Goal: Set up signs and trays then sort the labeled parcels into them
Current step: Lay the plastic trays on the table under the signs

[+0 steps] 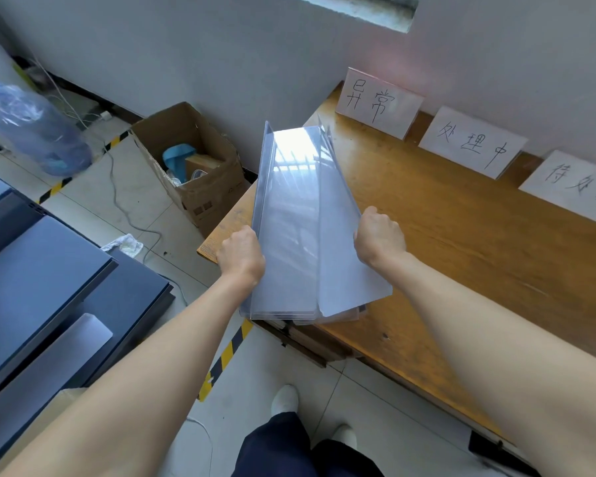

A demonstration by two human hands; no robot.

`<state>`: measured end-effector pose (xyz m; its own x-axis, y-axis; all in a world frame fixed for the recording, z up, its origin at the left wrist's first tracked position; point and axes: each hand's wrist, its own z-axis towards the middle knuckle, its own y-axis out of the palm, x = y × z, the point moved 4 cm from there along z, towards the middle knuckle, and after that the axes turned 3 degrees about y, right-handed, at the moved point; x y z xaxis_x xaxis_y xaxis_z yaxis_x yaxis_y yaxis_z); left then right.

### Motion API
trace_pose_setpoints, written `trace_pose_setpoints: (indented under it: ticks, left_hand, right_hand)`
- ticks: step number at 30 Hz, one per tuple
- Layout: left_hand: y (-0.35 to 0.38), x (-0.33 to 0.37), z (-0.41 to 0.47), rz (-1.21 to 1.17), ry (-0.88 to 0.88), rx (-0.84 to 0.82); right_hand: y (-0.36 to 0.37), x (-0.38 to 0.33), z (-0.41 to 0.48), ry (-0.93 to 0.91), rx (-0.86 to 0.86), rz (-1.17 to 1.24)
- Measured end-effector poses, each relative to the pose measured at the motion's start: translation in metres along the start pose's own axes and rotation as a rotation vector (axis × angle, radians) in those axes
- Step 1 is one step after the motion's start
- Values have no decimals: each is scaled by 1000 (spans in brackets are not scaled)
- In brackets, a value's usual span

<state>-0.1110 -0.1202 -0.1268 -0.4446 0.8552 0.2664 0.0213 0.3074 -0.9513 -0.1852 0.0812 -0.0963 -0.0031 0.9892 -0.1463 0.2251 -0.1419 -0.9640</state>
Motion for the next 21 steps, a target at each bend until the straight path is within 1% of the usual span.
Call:
trace_pose_setpoints:
  ticks: [3, 8, 11, 15, 17, 21]
  left_hand:
    - [-2, 0, -1, -80, -15, 19]
    - [-10, 10, -3, -157, -35, -43]
    - [-18, 16, -3, -242, -56, -66]
    - [-27, 21, -7, -371, -78, -67]
    - [-31, 25, -12, -395, -72, -40]
    - [-38, 35, -26, -382, -42, 6]
  right_hand:
    - [-5, 10, 0, 41, 8, 143]
    - [-11, 21, -5, 78, -78, 459]
    - [-18, 29, -6, 97, -106, 574]
    - [-28, 41, -4, 77, -102, 608]
    - [-32, 47, -3, 60, -82, 557]
    - [-41, 60, -5, 25, 19, 397]
